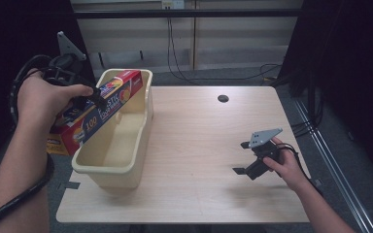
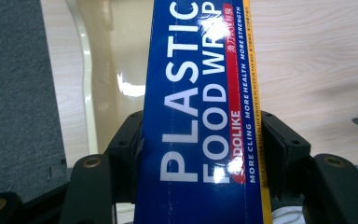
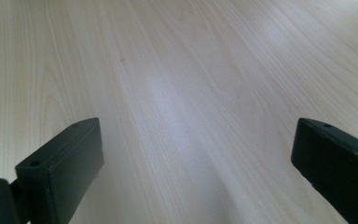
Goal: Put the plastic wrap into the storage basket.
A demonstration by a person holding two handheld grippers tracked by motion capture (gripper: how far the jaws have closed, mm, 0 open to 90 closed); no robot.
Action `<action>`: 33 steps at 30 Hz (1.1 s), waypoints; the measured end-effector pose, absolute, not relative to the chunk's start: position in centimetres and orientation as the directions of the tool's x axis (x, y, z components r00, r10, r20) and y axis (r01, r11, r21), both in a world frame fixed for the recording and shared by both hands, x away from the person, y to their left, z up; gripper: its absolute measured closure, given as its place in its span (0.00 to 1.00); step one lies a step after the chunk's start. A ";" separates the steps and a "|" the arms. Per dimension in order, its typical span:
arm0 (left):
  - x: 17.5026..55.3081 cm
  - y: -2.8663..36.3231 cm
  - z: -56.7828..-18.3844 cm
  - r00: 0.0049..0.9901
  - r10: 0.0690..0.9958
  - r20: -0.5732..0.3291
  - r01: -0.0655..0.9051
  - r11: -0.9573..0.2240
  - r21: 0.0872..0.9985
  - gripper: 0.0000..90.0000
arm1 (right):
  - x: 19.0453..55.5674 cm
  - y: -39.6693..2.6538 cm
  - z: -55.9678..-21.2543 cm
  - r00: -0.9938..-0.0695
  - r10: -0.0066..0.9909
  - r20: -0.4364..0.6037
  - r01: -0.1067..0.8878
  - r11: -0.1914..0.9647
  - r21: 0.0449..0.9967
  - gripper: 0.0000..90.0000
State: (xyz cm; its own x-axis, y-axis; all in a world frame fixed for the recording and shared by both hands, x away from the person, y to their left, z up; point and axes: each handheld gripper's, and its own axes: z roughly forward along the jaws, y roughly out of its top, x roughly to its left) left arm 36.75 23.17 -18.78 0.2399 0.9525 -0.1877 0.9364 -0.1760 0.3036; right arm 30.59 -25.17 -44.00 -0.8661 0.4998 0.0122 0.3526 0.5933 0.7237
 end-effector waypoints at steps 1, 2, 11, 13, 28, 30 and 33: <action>36.8 23.3 -19.0 0.236 0.955 -0.180 0.938 -0.175 0.301 0.46 | 30.6 -25.2 -44.0 -0.866 0.500 0.005 0.347 0.594 0.726 0.02; 36.8 23.4 -19.1 0.234 0.956 -0.177 0.938 -0.174 0.298 0.46 | 30.6 -25.1 -44.0 -0.866 0.501 0.003 0.347 0.595 0.725 0.02; 37.1 23.5 -21.0 0.203 0.964 -0.170 0.951 -0.152 0.270 0.46 | 30.6 -25.1 -43.9 -0.867 0.498 0.007 0.347 0.594 0.726 0.02; 37.2 23.4 -21.4 0.199 0.964 -0.174 0.953 -0.149 0.264 0.46 | 30.5 -25.0 -43.9 -0.870 0.493 0.000 0.341 0.602 0.722 0.02; 37.5 23.1 -23.7 0.183 0.965 -0.187 0.964 -0.139 0.225 0.45 | 30.7 -25.1 -44.1 -0.872 0.490 0.003 0.342 0.604 0.720 0.02; 37.5 23.2 -24.0 0.180 0.965 -0.192 0.966 -0.136 0.220 0.45 | 30.6 -25.2 -44.1 -0.868 0.496 0.001 0.344 0.601 0.721 0.02; 37.5 23.3 -24.4 0.174 0.966 -0.192 0.969 -0.133 0.210 0.45 | 30.6 -25.1 -44.1 -0.869 0.494 0.000 0.342 0.601 0.722 0.02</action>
State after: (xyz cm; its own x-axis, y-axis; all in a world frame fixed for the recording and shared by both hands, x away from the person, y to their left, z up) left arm 37.54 23.26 -24.35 0.1740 0.9659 -0.1919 0.9687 -0.1329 0.2097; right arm 30.65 -25.15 -44.07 -0.8693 0.4944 0.0004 0.3424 0.6014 0.7219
